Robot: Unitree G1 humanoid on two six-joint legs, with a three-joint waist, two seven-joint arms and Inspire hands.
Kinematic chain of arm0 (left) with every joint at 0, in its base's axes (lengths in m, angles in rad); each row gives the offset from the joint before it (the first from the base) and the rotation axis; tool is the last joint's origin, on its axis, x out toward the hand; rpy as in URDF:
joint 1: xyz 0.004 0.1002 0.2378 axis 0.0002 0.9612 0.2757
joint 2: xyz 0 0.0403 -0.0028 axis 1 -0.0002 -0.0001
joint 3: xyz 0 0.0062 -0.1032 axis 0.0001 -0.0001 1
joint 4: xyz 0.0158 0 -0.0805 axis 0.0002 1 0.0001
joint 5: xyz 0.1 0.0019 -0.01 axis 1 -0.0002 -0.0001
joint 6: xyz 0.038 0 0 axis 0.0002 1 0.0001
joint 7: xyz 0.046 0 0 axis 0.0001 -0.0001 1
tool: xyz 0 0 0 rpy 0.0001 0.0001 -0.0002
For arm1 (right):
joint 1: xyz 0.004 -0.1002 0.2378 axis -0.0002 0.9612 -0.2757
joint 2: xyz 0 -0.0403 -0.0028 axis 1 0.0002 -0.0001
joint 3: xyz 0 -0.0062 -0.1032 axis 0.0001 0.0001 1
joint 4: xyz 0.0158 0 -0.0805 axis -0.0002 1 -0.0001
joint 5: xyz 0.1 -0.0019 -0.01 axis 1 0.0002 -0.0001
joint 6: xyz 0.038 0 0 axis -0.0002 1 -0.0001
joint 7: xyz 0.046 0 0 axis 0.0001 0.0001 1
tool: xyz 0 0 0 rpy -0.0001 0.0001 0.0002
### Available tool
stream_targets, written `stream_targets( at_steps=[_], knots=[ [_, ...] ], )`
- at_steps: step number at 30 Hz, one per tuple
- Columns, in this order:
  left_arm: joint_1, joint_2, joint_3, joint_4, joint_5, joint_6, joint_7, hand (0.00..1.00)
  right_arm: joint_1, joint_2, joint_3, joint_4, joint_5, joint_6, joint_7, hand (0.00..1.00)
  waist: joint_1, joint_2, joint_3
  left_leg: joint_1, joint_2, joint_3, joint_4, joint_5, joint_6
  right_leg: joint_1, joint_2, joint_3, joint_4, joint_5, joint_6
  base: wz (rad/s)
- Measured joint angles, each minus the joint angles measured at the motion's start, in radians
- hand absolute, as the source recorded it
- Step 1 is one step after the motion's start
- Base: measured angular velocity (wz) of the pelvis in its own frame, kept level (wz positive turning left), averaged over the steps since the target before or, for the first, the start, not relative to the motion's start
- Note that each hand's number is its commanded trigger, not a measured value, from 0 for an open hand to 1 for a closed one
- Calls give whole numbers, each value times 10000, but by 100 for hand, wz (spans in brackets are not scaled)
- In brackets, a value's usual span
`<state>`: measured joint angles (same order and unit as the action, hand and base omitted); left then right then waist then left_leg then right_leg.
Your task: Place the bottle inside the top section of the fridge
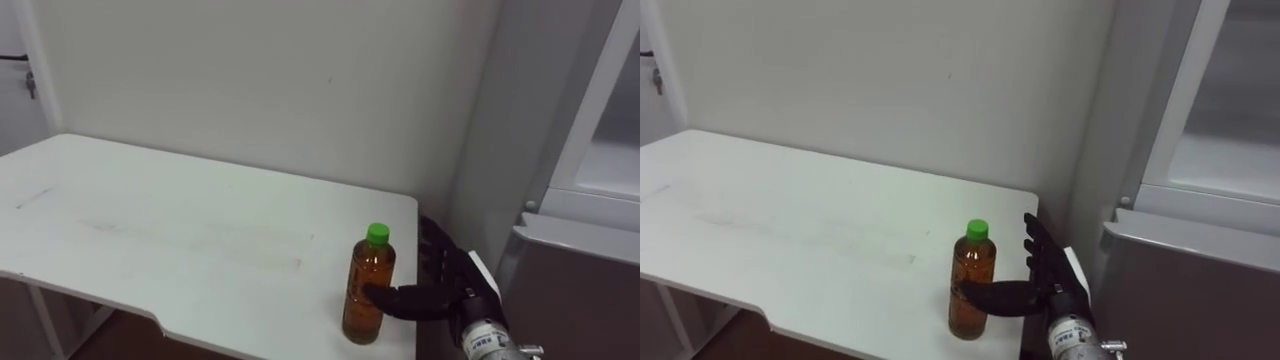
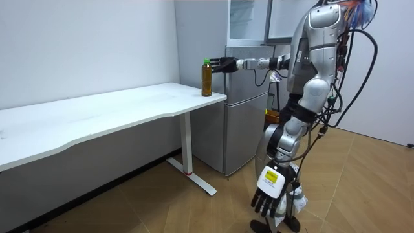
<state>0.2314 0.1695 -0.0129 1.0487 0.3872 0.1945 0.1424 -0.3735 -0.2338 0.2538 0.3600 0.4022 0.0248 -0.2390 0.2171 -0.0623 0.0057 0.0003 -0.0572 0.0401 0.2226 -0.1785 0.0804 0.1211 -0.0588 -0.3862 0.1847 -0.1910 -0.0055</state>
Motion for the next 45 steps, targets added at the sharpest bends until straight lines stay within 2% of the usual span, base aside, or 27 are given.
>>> stream_targets(
  at_steps=[11,16,21,28,36,38,45],
  knots=[
    [-32,-16,9,-410,268,114,-195,0,-16,34,1,624,199,9,25,0,192,1,0,-89,-79,-167,9,70,52,-8,-69,-222,8,-8,15,6],
    [-58,-70,3,-630,481,268,-219,0,-18,39,-1,1103,205,386,23,0,348,-4,-4,-242,-90,-175,20,81,59,-151,-84,-250,20,-8,18,0],
    [15,-80,5,-789,489,470,-217,0,-172,97,-2,1554,183,546,-4,0,367,-9,-3,-263,-99,-201,5,130,56,-167,-90,-260,20,-7,19,0],
    [259,-138,-5,-877,483,475,-216,0,-182,393,-3,1602,-164,642,2,0,343,-13,11,-279,-107,-251,8,131,54,-156,-96,-362,18,-7,20,1],
    [224,-160,-1,-883,376,467,-177,0,-228,391,-8,1844,-10,658,-27,0,338,-95,44,-437,-113,-284,89,132,58,-239,-111,-427,24,-16,31,1],
    [201,-159,-7,-886,363,460,-138,0,-274,386,-7,1846,107,661,-108,0,329,-122,76,-496,-116,-309,135,132,58,-260,-117,-504,20,-16,31,5],
    [341,-156,-117,-887,373,472,-131,0,-294,411,-4,1821,255,768,-519,0,352,-129,64,-568,-170,-351,172,153,95,-292,-165,-568,18,-32,59,3]
  ],
)
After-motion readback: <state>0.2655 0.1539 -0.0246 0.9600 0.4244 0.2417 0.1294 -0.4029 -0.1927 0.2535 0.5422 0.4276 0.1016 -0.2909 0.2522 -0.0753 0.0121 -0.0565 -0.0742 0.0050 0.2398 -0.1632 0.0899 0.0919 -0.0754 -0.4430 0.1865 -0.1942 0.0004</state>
